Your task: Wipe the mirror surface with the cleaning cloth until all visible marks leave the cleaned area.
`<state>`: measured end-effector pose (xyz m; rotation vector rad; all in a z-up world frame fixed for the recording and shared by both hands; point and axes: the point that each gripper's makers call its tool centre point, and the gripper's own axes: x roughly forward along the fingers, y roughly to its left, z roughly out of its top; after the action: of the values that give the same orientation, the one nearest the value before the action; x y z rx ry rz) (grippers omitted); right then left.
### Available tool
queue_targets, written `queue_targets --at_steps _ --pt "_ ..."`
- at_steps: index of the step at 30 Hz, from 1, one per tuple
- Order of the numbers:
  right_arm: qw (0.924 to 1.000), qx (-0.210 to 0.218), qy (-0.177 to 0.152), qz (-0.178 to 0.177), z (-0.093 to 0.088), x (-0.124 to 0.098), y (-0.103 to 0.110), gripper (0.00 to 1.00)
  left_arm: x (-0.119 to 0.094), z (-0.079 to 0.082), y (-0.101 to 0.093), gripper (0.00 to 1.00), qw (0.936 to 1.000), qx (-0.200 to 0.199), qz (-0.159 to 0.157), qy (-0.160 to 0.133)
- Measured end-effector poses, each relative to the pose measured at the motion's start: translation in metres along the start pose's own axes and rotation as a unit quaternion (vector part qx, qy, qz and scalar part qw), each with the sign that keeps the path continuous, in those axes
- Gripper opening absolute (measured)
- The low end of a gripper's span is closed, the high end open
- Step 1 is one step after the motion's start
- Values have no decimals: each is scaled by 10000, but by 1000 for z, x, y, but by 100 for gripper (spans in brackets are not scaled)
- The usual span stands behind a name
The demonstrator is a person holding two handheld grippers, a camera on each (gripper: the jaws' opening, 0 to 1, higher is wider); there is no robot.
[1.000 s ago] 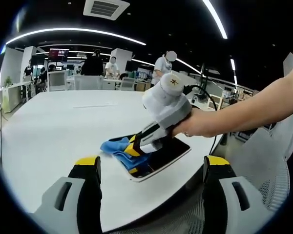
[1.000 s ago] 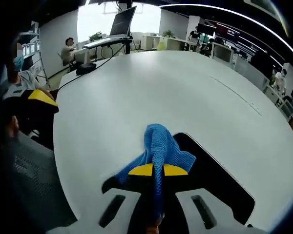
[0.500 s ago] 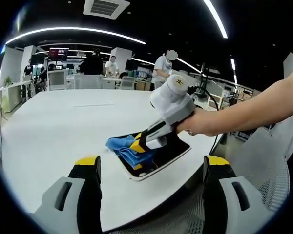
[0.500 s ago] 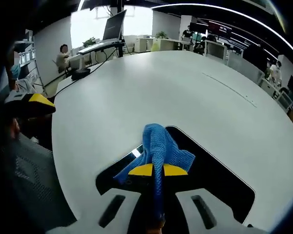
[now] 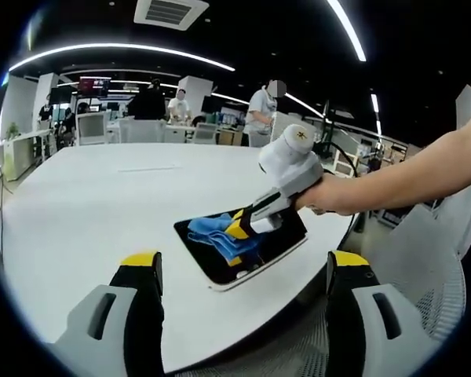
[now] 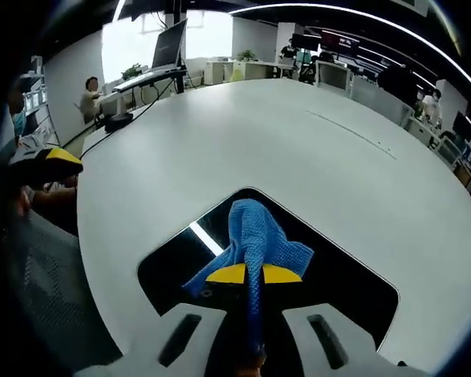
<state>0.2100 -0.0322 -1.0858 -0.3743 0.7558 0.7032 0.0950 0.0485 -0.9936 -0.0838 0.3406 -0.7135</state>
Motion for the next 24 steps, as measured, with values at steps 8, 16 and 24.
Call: queue_targets --at_steps 8,16,24 --pt "9999 94 52 -112 -7 -5 -11 0 0 0 0 84 10000 -2 -3 13" --pt "9994 212 131 -260 -18 -13 -27 0 0 0 0 84 10000 -3 -7 10" --pt "9981 491 118 -339 -28 -21 -41 0 1 -1 -1 84 10000 -4 -15 25"
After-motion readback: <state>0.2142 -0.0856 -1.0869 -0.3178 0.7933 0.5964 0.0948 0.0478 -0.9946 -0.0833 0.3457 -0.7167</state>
